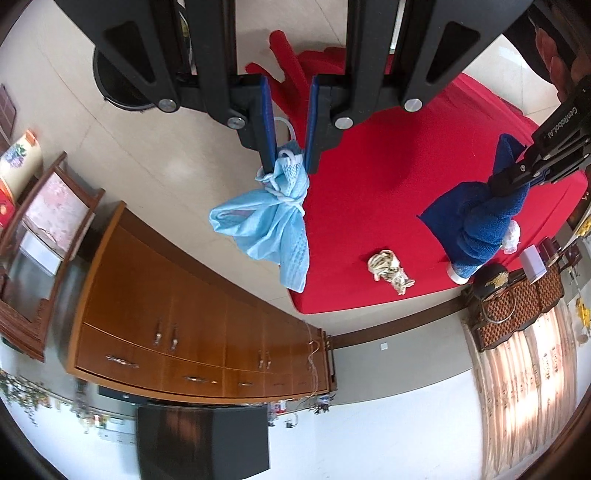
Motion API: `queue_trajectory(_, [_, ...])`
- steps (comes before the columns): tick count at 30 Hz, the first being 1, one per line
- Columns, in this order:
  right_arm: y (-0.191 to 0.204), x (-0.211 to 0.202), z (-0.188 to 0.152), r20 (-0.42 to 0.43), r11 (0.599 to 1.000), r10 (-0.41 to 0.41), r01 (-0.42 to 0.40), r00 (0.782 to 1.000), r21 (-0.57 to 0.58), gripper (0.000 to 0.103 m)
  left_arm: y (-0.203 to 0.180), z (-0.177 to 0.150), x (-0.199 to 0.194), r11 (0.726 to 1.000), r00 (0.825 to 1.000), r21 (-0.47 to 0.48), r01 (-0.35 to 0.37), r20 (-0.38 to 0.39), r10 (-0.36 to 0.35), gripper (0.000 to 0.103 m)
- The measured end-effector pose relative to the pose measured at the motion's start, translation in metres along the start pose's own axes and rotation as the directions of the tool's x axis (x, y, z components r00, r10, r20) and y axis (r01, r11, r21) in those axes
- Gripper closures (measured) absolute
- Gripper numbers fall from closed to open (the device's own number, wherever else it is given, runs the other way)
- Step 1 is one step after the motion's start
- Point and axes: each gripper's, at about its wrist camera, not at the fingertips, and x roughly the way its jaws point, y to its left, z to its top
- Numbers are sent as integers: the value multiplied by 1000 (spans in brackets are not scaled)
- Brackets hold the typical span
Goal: Collect trash
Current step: 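Carry the blue mask and blue towel in both grippers over the black bin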
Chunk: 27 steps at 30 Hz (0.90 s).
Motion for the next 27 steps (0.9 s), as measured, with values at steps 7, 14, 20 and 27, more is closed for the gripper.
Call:
queue_trajectory(7, [-31, -31, -17, 13, 998, -50, 49, 999, 42, 87, -35, -3, 0, 996, 998, 57, 62, -2, -62, 91])
queue_trajectory(14, [-63, -53, -37, 14, 992, -101, 99, 995, 83, 87, -67, -6, 1, 987, 993, 107, 116, -5, -116, 91])
queue_trajectory(20, [-92, -65, -58, -3, 982, -137, 137, 991, 127, 87, -97, -14, 9, 975, 986, 147, 164, -33, -161, 91])
queue_trajectory(27, [-129, -76, -83, -25, 966, -178, 179, 984, 185, 87, -138, -28, 21, 952, 973, 202, 228, -88, -215, 91])
